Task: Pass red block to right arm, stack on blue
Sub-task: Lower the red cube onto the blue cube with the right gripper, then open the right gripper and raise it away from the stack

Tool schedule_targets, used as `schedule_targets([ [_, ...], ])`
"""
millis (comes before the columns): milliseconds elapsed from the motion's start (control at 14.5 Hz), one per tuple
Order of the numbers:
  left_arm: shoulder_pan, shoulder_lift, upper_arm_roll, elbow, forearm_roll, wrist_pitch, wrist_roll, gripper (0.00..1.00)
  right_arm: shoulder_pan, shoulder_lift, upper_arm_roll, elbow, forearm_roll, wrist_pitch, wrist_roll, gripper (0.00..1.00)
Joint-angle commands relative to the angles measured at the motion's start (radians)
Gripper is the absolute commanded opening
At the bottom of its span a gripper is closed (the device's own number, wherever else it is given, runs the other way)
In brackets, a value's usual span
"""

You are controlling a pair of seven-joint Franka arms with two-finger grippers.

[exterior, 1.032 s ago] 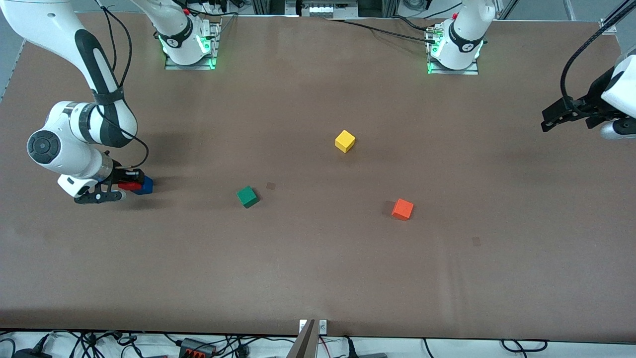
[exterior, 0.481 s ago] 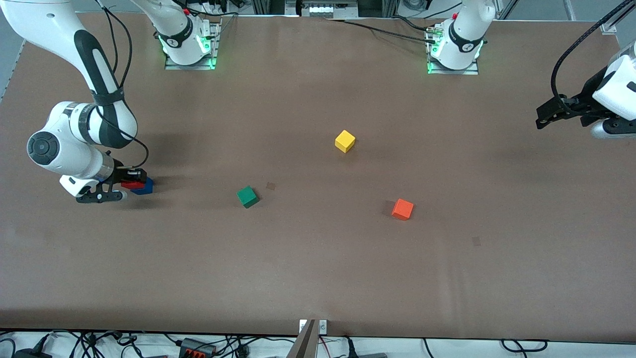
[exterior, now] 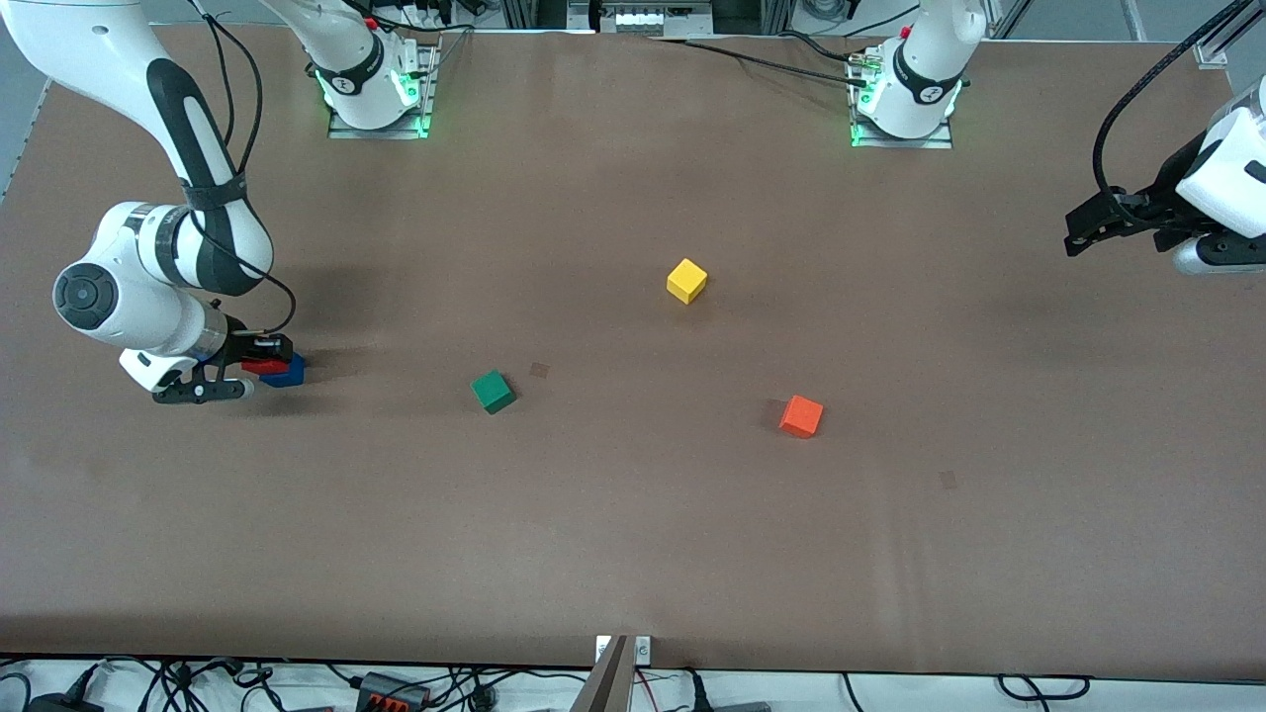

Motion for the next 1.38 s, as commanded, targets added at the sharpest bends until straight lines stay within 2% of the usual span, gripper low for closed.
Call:
schedule_targets([
  [0, -0.001, 0.015, -0.002, 0.035, -0.012, -0.025, 0.012, 1.00, -0.011, 0.000, 0.011, 0.013, 0.010, -0.018, -0.002, 0.22],
  [69, -0.001, 0.015, -0.002, 0.035, -0.012, -0.026, 0.009, 1.00, -0.012, 0.002, 0.011, 0.017, 0.010, -0.020, -0.001, 0.74],
  [138, -0.001, 0.015, -0.002, 0.035, -0.012, -0.039, 0.009, 1.00, -0.012, -0.003, 0.011, 0.017, 0.010, -0.020, -0.004, 1.00],
  [344, -0.001, 0.015, -0.003, 0.035, -0.012, -0.062, 0.010, 1.00, -0.012, -0.023, 0.011, 0.020, 0.012, -0.049, 0.011, 1.00],
  [619, -0.001, 0.015, -0.002, 0.037, -0.012, -0.060, 0.009, 1.00, -0.005, -0.106, 0.011, 0.040, 0.018, -0.173, 0.040, 1.00],
  [756, -0.001, 0.015, -0.003, 0.037, -0.012, -0.062, 0.009, 1.00, -0.002, -0.141, 0.014, 0.077, 0.017, -0.277, 0.086, 1.00],
  [894, -0.001, 0.015, -0.003, 0.037, -0.012, -0.062, 0.009, 1.00, 0.000, -0.172, 0.014, 0.140, 0.017, -0.407, 0.120, 1.00],
  [1169, -0.001, 0.015, -0.003, 0.037, -0.012, -0.062, 0.007, 1.00, 0.000, -0.184, 0.016, 0.337, 0.021, -0.670, 0.229, 1.00],
  [1307, -0.001, 0.015, -0.003, 0.037, -0.012, -0.062, 0.004, 1.00, -0.008, -0.180, 0.013, 0.433, 0.021, -0.734, 0.208, 1.00],
])
